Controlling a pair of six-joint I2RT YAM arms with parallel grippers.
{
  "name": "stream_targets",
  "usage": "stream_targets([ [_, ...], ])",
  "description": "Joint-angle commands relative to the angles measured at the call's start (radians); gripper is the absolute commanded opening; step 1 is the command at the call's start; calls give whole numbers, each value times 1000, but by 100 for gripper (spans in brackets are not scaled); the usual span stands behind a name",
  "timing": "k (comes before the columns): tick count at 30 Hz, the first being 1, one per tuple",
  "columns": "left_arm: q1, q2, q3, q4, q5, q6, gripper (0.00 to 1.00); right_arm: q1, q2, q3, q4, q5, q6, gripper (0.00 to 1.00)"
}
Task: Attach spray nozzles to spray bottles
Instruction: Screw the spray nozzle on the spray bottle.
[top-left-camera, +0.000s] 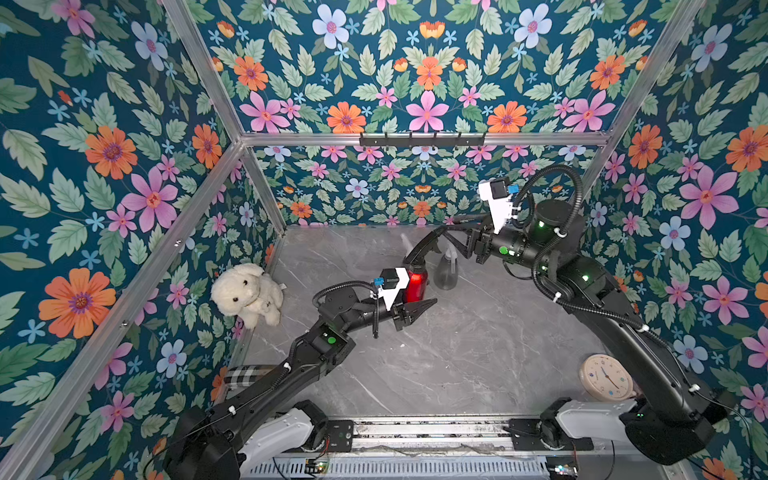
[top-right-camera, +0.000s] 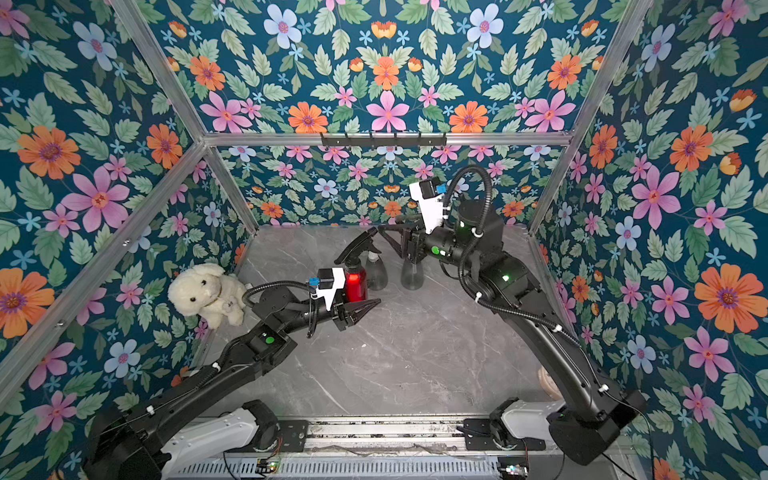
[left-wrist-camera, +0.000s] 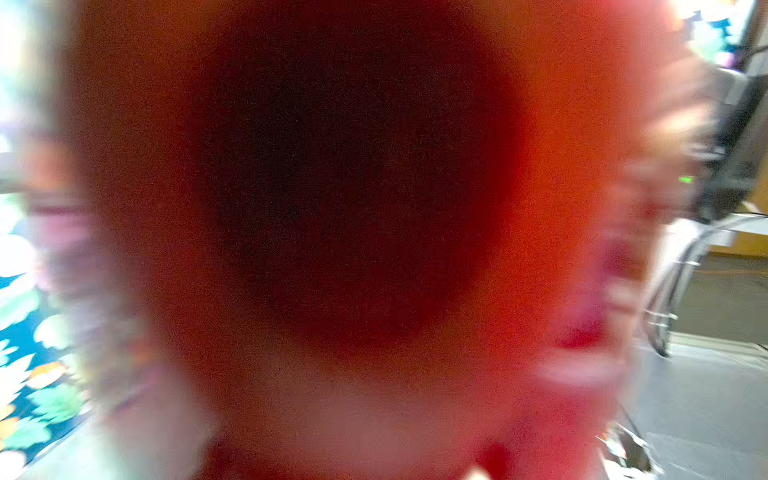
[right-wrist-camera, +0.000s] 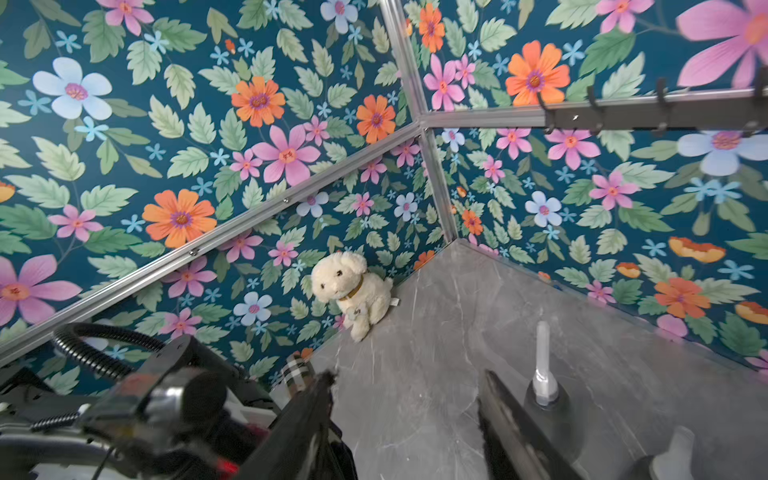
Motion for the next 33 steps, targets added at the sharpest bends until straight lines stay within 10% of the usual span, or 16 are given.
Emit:
stream_targets([
  [1,3,9,9,22,27,-9,0,2,33,34,-61,-154,-42,58],
  [21,23,24,11,35,30,-26,0,156,-19,-50,-15,-164,-108,62],
  [33,23,34,16,32,-7,-23,0,185,5,-62,29,-154,-78,32],
])
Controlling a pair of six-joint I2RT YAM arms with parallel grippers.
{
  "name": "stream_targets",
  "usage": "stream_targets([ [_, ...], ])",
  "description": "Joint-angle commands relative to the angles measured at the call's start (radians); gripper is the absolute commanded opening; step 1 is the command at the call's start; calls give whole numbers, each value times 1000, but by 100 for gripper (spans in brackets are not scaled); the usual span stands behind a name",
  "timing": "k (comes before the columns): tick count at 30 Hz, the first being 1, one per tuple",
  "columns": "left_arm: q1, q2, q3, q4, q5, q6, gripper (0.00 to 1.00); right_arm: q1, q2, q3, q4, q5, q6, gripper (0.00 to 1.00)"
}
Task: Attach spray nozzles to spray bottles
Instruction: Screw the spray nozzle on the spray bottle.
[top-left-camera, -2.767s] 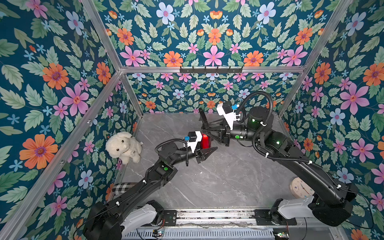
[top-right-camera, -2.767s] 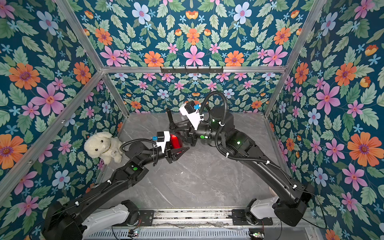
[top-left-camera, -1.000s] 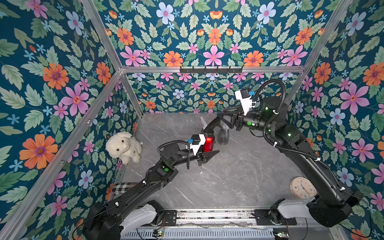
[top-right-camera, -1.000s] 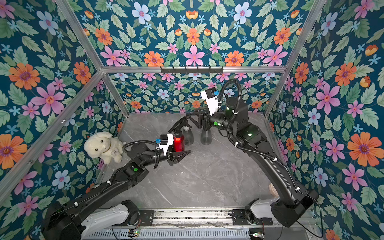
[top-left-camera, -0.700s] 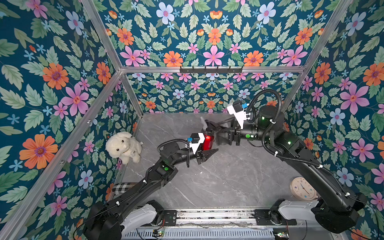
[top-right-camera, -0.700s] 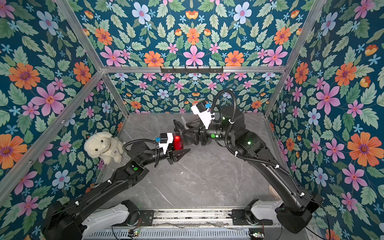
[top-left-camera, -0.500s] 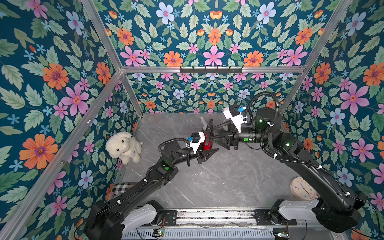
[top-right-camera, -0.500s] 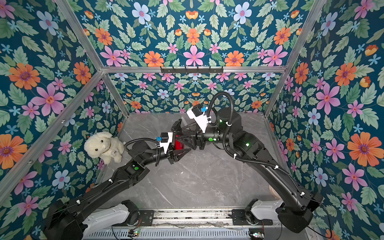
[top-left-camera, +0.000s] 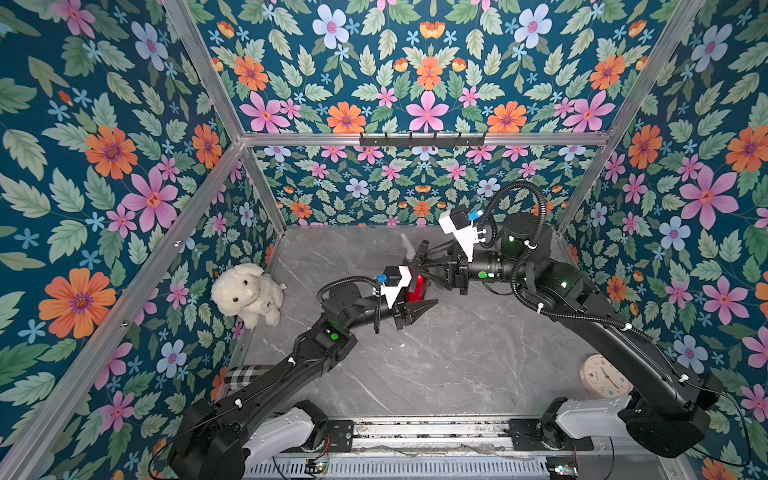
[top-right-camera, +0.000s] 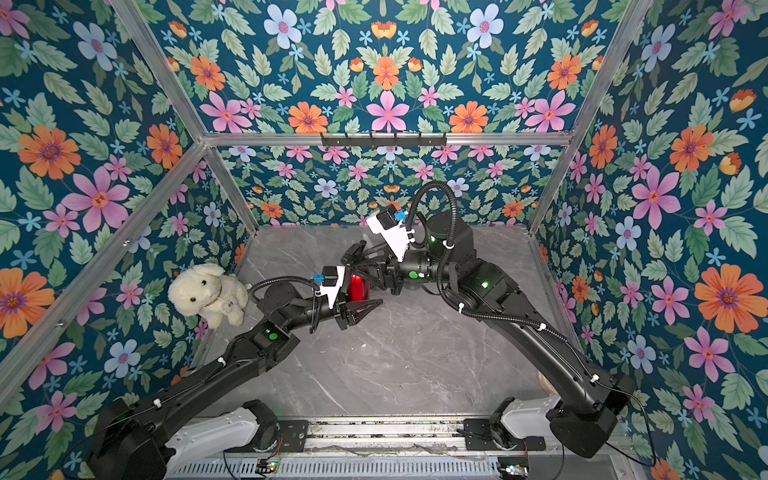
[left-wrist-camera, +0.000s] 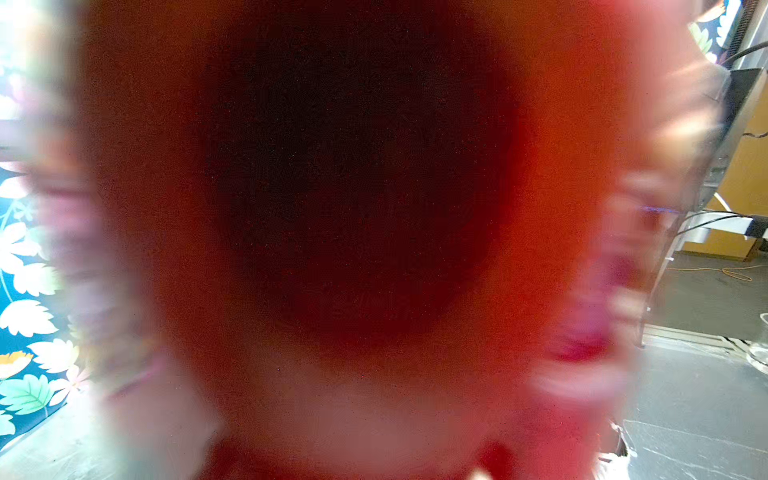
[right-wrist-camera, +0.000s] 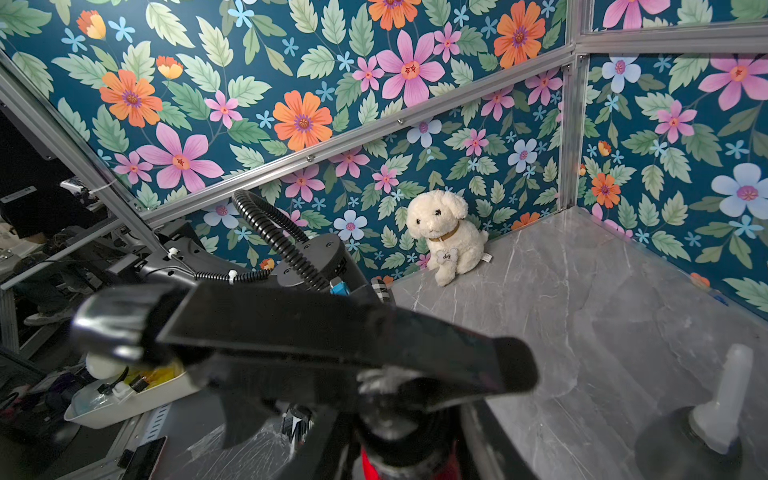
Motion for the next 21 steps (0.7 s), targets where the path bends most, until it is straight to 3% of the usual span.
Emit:
stream_targets([
  [1,0,1,11,32,-55,3,0,27,6,-3,39,29,16,30],
  [5,1,-6,10,25,-172,12,0,109,29,21,-31,223,5,24],
  [13,-1,-1,2,42,-333,33,0,273,89,41,-71,630,67,25],
  [18,-3,12,-2,59,-395,33,0,326,165,96,-100,760,91,25],
  [21,-3,16,-3,63,-377,32,0,332,178,113,-95,752,83,29],
])
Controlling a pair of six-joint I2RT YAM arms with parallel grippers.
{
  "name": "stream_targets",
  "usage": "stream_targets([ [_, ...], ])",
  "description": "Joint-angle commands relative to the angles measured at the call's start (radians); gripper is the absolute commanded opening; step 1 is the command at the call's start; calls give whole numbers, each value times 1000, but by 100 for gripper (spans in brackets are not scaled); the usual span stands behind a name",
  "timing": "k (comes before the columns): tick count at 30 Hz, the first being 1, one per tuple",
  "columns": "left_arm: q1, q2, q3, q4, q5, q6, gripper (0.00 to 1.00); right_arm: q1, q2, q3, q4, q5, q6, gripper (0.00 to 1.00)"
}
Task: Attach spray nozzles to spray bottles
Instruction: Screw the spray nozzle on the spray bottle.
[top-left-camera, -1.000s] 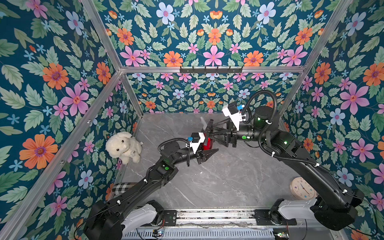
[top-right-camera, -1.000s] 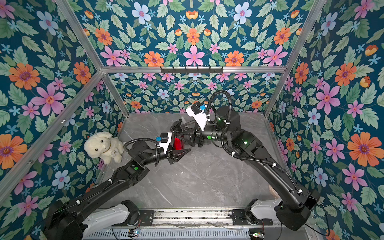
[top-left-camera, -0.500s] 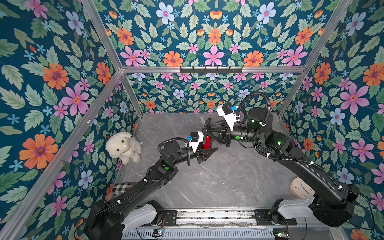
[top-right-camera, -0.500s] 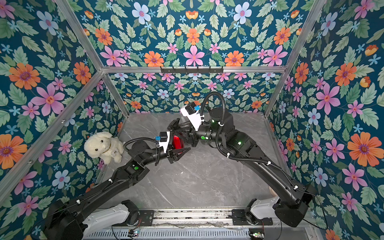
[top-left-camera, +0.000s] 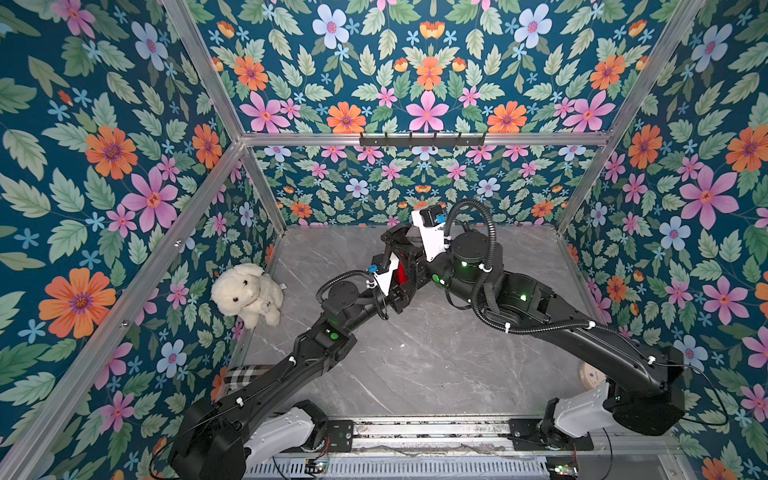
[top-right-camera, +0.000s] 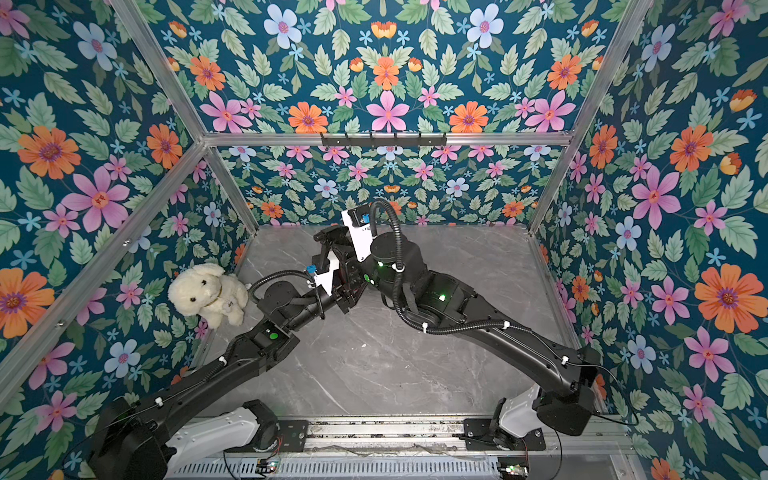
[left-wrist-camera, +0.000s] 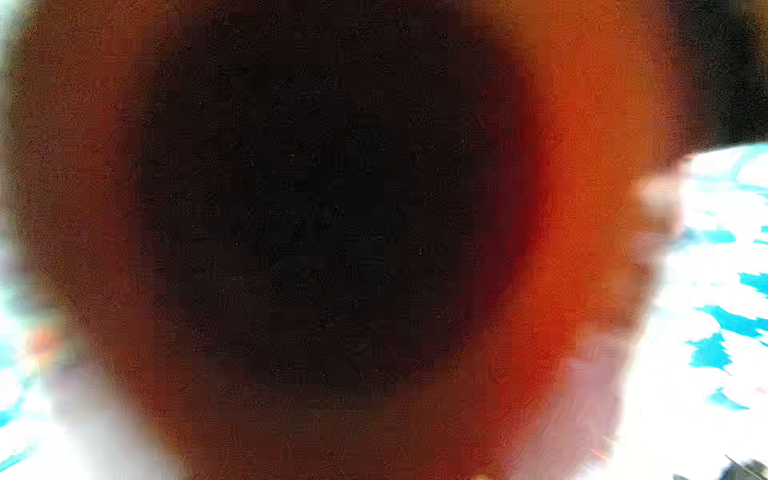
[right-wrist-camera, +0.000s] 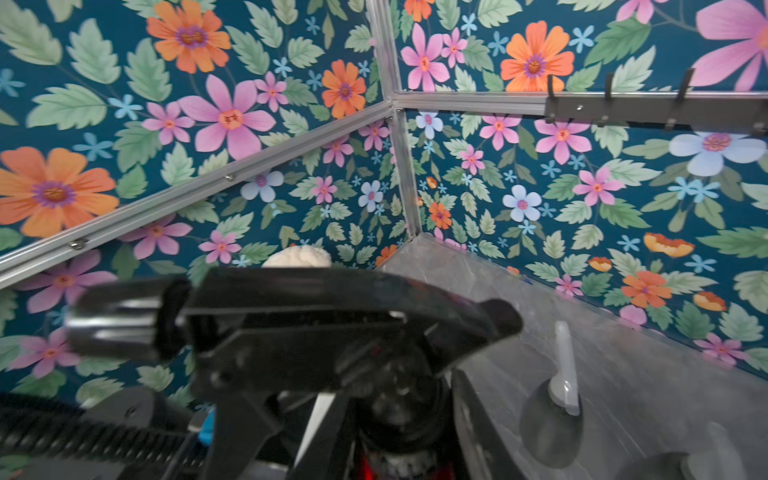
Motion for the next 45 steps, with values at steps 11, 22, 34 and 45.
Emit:
stream_targets([
  [11,1,-16,-11,63,88,17,0,-27,-156,-91,-87,-418,-68,57],
  [22,3,-31,-18,85,219,-19,0,-240,-309,-183,-112,-715,-80,59],
  [34,4,-8,-2,105,483,-79,0,-424,-194,-125,-9,-1221,-81,61],
  [45,5,24,12,139,570,-116,0,-424,-106,-63,-7,-1329,-68,49],
])
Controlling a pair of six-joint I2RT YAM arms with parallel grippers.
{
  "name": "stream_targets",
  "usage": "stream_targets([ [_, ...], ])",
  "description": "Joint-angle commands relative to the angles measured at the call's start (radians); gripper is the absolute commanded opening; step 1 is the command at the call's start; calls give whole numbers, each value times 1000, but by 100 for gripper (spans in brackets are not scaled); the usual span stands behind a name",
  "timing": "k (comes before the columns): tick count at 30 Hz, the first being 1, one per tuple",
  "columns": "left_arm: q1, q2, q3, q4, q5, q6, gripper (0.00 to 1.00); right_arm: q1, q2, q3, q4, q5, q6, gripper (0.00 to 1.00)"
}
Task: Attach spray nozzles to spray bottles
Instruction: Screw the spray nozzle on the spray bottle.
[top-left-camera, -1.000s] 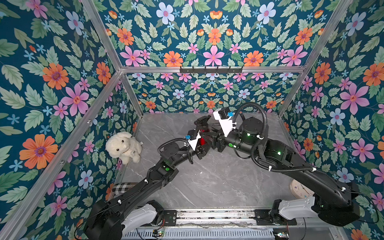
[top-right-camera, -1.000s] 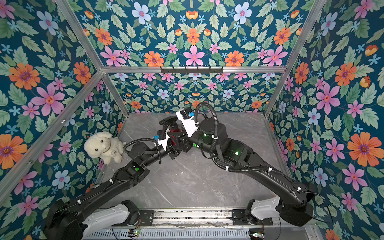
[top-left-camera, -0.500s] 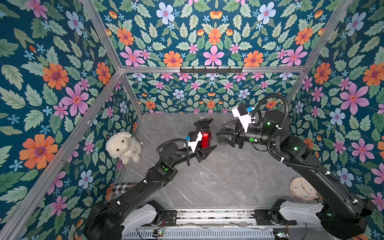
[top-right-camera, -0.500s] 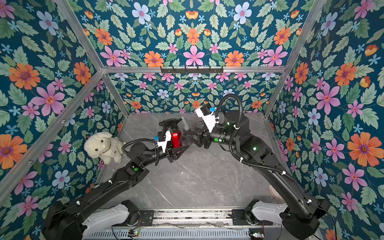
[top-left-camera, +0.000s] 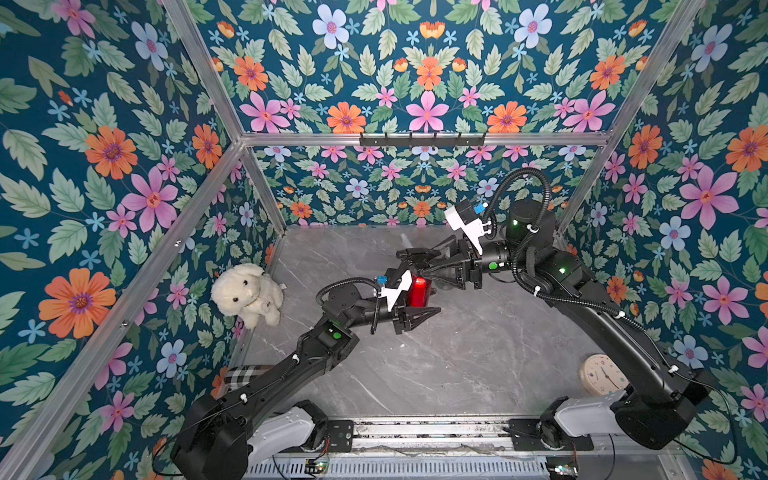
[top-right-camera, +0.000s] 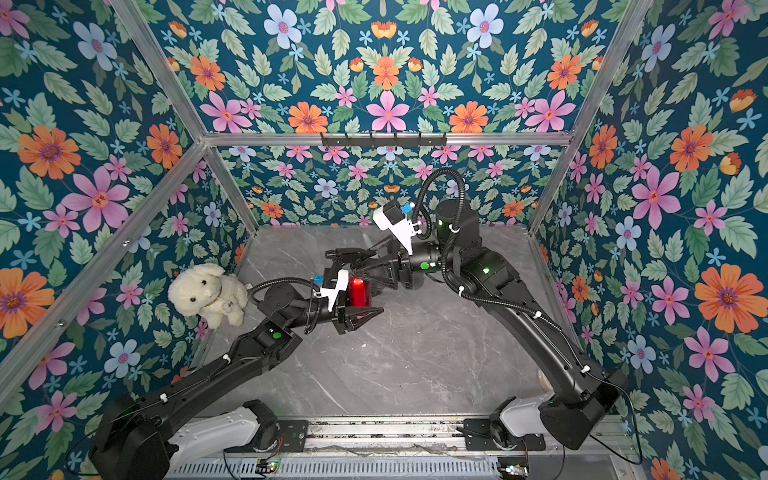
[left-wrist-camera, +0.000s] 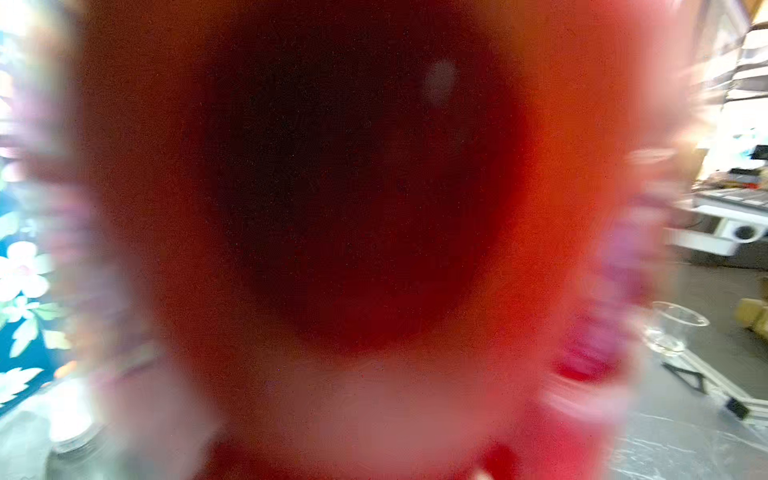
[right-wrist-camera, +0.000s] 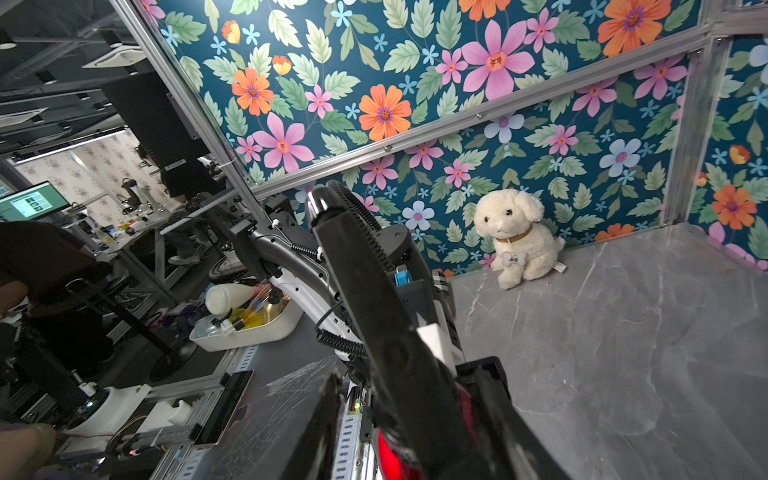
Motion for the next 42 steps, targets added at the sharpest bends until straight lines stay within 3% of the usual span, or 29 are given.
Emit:
stream_targets([
  [1,3,8,14,48,36,-14,0,5,5,6,20,-34,-15,48],
  [5,3,16,20,45,29,-14,0,24,7,5,11,-10,-22,44],
  [12,4,18,26,31,12,-10,0,66,9,24,-51,69,-73,30],
  [17,4,1,27,3,-59,14,0,96,-3,14,-74,170,-89,24],
  [26,4,-26,27,-62,-283,69,0,208,-25,-36,-91,454,-104,23],
  [32,3,-24,32,-66,-411,78,0,328,-17,-77,-55,739,-69,23],
  [42,1,-21,27,-58,-483,84,0,502,63,-54,-14,1114,-33,24],
])
